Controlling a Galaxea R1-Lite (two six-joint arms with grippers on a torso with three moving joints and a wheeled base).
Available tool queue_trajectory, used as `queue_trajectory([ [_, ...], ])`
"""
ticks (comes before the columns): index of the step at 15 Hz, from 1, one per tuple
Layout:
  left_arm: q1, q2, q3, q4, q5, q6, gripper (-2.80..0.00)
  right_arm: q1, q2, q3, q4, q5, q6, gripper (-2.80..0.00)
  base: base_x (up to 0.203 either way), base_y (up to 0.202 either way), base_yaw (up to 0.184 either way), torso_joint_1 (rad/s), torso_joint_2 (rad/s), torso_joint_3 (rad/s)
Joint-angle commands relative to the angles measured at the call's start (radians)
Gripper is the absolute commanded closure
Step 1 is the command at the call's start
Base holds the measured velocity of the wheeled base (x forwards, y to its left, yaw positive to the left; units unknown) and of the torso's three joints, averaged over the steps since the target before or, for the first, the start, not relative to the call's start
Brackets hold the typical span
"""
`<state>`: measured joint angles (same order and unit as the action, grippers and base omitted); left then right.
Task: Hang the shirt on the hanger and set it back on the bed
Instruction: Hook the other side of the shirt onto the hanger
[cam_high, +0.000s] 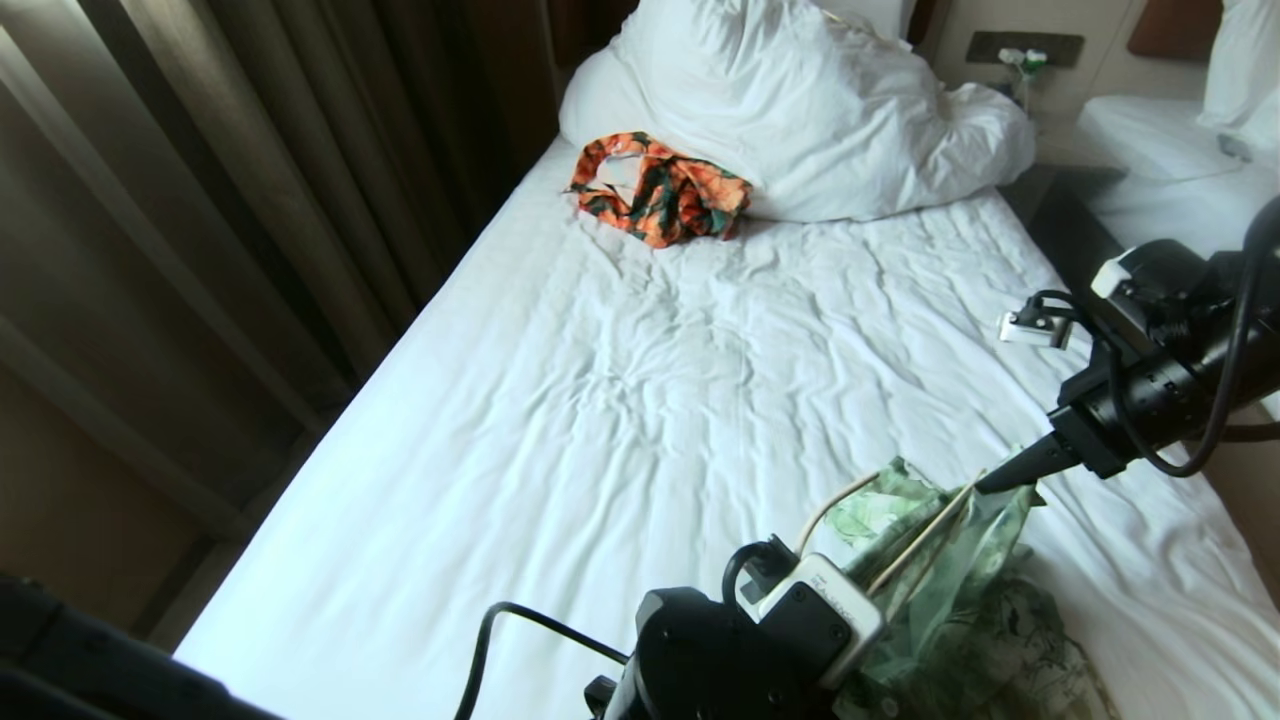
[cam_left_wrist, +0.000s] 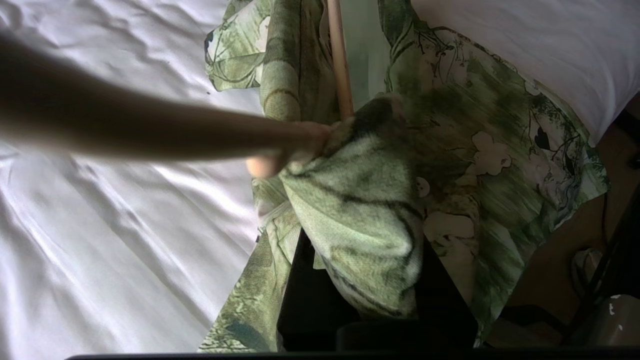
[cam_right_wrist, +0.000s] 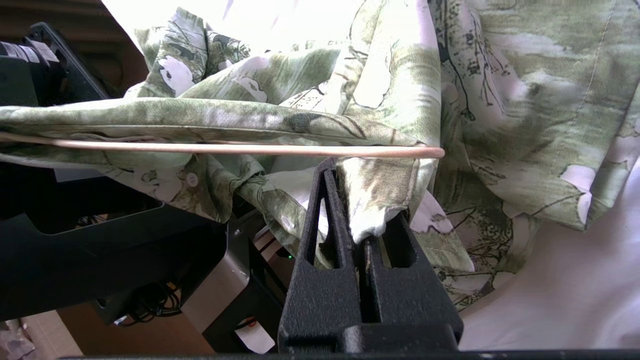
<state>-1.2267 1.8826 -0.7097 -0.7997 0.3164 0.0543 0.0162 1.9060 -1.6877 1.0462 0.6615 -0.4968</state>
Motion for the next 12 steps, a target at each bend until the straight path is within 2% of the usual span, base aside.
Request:
queue_trajectory([
  [1,-0.008,0.015,0.006,-0.003,0.001,-0.001,0.0,-0.004,-0.004,0.0,0.003,0.003,-0.003,0.0,0.0,0.0,0.0,0.0,0.0,0.0],
  [12,-0.039,-0.091,0.059,-0.001,0.02,-0.006,0.0,-0.039,0.031,-0.008,-0.006,-0.006,-0.003,0.0,0.0,0.0,0.0,0.0,0.0,0.0],
])
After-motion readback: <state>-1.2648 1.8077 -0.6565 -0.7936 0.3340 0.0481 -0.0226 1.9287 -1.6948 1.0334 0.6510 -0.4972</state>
